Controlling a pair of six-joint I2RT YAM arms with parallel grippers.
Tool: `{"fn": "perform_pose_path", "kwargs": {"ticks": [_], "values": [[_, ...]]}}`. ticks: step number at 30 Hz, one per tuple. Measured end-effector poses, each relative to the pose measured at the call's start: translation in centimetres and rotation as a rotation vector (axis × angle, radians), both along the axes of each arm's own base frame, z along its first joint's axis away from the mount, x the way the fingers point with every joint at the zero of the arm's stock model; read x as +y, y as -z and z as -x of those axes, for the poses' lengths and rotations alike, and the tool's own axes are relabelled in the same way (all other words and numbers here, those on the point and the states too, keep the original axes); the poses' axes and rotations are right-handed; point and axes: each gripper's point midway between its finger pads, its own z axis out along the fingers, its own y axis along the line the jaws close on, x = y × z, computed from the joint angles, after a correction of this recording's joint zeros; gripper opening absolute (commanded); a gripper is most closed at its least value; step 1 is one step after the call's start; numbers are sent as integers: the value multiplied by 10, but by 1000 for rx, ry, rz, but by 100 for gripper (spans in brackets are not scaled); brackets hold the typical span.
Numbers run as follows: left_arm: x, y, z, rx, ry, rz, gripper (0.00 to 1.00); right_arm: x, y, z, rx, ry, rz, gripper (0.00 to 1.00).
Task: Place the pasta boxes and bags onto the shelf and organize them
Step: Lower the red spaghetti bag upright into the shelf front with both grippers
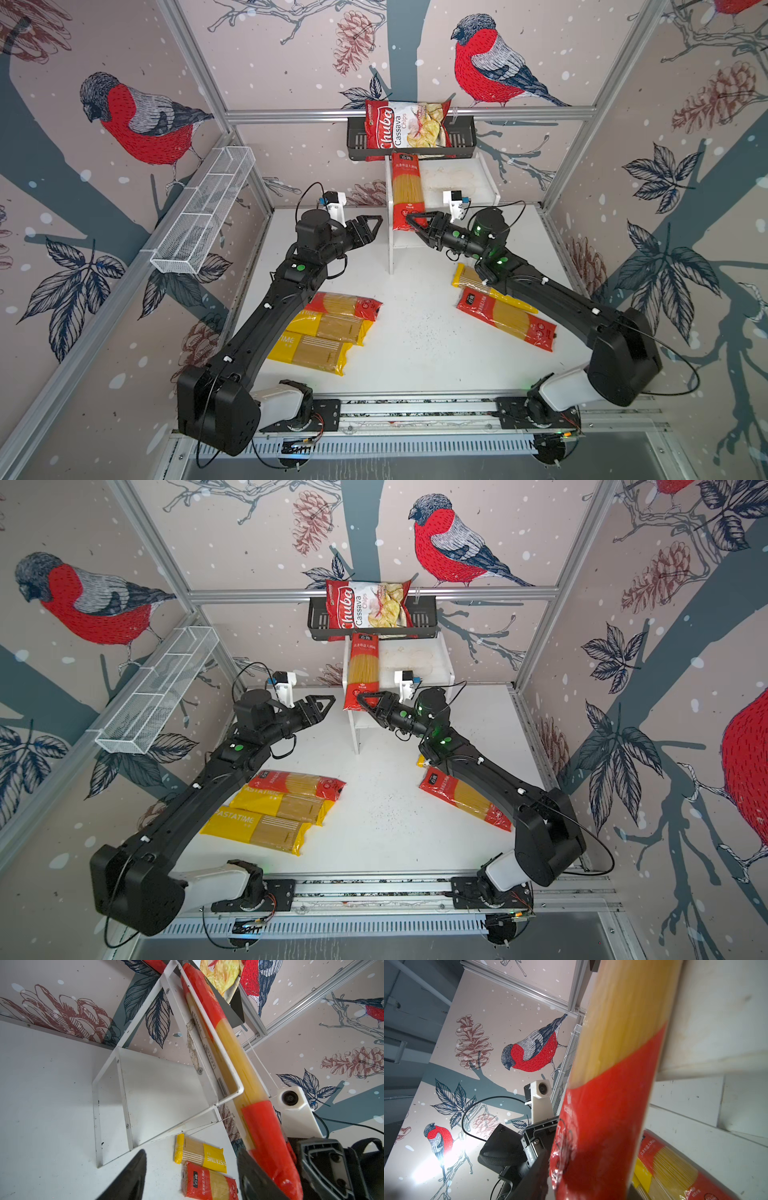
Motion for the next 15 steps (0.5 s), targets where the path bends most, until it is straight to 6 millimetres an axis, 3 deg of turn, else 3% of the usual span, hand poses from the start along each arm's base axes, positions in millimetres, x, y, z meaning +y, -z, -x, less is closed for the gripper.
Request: {"fn": "perform_pose_path", "kwargs": {"ticks": [10,15], "values": [[2,8,5,-9,1,0,68,-3,2,-2,4,8,3,43],[7,17,11,-6,-16,-6,68,-5,6,-3,8,12,8,62]]}}
